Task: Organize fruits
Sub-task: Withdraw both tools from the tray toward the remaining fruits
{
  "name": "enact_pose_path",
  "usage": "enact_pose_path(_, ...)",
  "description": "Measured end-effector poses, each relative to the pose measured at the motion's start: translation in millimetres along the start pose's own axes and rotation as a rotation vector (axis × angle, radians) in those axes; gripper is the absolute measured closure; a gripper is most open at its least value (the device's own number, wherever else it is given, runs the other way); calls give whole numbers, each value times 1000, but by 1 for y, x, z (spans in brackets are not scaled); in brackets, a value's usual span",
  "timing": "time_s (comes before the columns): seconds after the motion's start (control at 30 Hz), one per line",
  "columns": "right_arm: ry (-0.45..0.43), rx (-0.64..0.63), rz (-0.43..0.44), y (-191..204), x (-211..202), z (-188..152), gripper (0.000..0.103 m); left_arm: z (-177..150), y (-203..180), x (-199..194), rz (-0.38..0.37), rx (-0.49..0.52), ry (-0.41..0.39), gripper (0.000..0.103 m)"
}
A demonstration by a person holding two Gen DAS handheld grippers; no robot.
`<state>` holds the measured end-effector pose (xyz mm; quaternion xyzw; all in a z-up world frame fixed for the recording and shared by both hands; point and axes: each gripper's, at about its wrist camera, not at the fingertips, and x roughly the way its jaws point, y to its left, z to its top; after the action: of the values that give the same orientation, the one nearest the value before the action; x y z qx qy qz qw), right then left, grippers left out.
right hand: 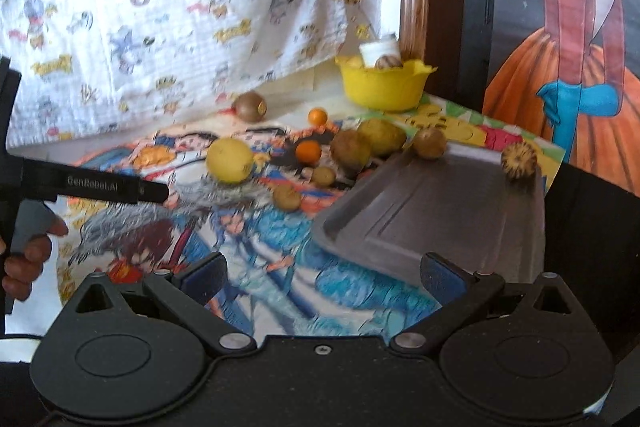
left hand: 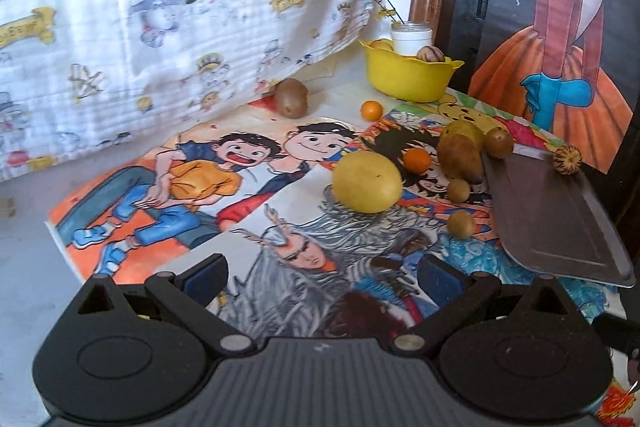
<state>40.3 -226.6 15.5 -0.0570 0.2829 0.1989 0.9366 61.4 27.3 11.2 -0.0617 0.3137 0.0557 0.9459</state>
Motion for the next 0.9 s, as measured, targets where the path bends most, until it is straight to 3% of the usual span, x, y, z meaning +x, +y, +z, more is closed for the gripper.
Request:
enact_pose_path(0.33,66,-15,41,17,13,-9,1,-5,8,1,12,-8,21,0)
enact_pose_path(0.7,56,3,79,14,23,-15,1,-7,9,6,33,6,47,0)
enact_pose_path(0.9,35,-63,136,5,28,0,1,1,6,14,36,53,51,0)
